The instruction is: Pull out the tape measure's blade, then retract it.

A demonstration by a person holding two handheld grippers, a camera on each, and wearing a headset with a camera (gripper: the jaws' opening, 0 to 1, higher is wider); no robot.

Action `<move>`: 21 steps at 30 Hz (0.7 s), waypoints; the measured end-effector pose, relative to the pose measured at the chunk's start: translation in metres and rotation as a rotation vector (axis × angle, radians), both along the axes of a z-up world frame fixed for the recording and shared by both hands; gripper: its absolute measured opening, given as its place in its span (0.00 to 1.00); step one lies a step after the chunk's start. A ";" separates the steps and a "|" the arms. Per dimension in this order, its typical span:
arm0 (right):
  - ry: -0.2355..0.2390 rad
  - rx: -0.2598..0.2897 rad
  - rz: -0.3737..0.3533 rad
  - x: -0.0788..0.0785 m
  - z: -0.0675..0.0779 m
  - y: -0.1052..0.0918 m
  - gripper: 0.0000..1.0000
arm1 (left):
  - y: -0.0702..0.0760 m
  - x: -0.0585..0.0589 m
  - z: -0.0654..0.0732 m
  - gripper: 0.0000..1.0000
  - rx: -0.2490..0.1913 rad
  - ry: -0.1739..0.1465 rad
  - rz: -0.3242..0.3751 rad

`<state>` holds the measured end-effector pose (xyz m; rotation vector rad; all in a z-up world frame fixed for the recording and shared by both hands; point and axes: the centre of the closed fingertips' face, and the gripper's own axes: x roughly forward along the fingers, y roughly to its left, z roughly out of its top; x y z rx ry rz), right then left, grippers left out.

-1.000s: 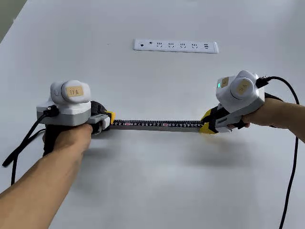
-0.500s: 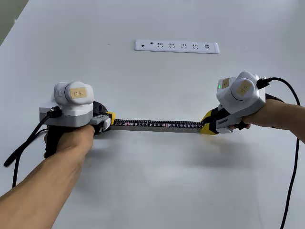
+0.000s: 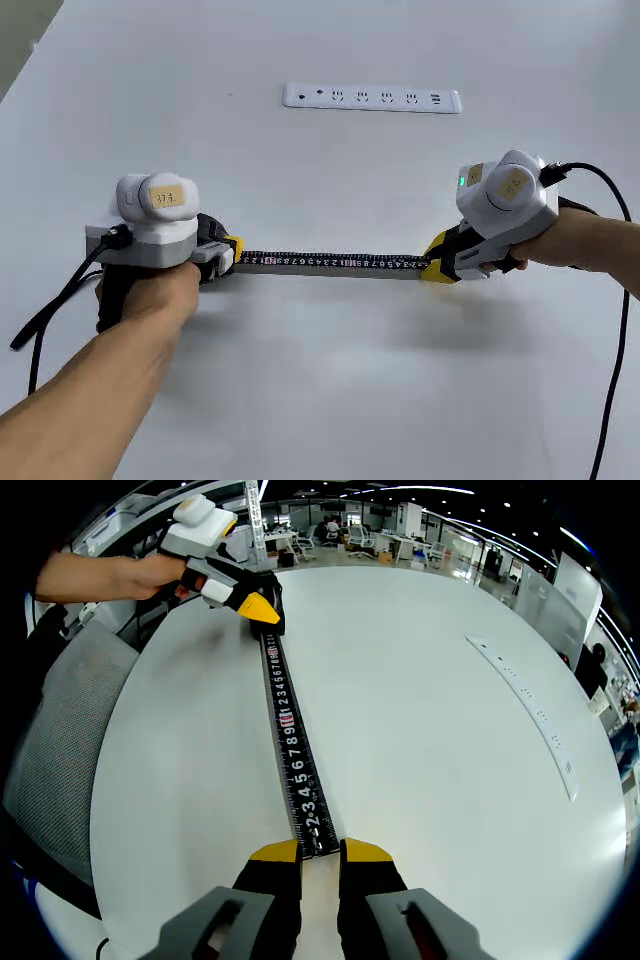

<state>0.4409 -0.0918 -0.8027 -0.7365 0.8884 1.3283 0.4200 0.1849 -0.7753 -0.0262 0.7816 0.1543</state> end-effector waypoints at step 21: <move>-0.004 -0.004 0.001 -0.001 0.004 0.001 0.09 | 0.001 -0.001 -0.001 0.61 -0.003 0.000 -0.004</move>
